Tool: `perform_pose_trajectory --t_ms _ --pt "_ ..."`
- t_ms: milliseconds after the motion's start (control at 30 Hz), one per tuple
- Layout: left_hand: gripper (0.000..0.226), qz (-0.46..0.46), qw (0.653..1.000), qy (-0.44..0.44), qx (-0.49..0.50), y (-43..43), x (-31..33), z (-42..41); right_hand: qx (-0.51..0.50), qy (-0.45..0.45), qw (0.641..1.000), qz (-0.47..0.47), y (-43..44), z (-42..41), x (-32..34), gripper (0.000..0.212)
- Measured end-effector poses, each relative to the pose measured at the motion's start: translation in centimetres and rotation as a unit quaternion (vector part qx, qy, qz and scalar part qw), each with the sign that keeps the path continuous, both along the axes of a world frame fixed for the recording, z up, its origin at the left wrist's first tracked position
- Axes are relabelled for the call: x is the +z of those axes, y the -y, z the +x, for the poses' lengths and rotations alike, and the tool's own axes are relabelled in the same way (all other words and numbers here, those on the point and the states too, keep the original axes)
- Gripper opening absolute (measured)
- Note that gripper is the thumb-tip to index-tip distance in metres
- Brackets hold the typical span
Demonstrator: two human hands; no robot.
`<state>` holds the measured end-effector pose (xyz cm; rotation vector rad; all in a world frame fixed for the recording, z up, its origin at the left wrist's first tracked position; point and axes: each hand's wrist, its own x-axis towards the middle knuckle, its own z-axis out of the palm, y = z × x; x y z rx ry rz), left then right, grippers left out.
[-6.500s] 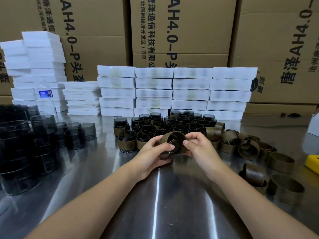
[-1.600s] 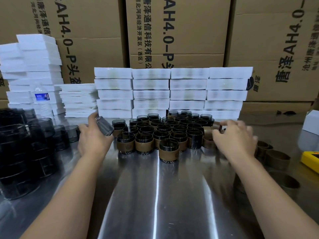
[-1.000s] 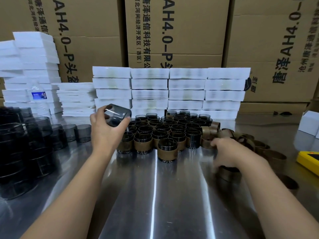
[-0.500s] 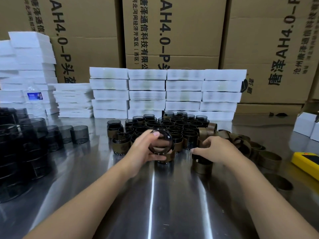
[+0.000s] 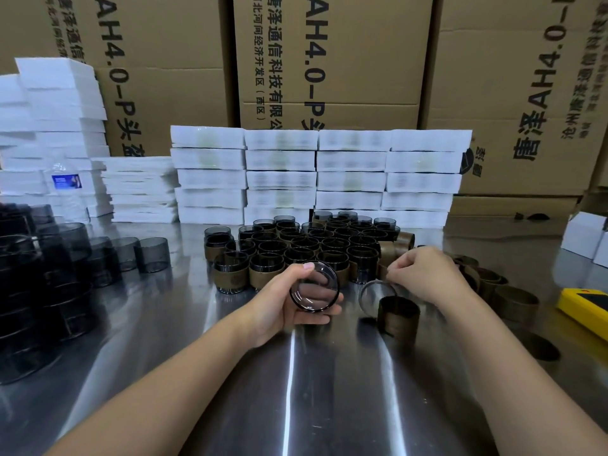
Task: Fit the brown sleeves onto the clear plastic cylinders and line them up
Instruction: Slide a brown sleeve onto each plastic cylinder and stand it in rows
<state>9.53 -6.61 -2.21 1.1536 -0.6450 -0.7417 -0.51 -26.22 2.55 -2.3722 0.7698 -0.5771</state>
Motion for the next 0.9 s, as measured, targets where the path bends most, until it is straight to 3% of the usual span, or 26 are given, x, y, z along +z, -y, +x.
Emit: perform_pose_trajectory --t_ms 233,333,500,733,900 --pt "0.046 0.019 1.0 0.007 -0.018 0.0 -0.4 0.0 0.062 -0.03 0.996 0.051 -0.1 0.0 -0.5 0.025" --pt "0.05 0.026 0.999 0.009 -0.016 0.0 -0.4 0.1 0.08 -0.043 0.994 0.065 -0.1 -0.2 -0.3 0.041" --pt "0.049 0.019 1.0 0.006 -0.011 0.0 -0.4 0.1 0.186 -0.157 0.967 0.081 0.2 -1.1 0.3 0.047" --pt "0.051 0.024 1.0 0.01 -0.012 0.0 -0.5 0.3 0.195 -0.073 0.97 0.127 0.0 -0.5 0.2 0.026" --pt "0.051 0.021 1.0 0.007 -0.015 0.0 -0.6 0.5 0.162 0.037 0.967 0.194 -0.2 -0.6 0.5 0.016"
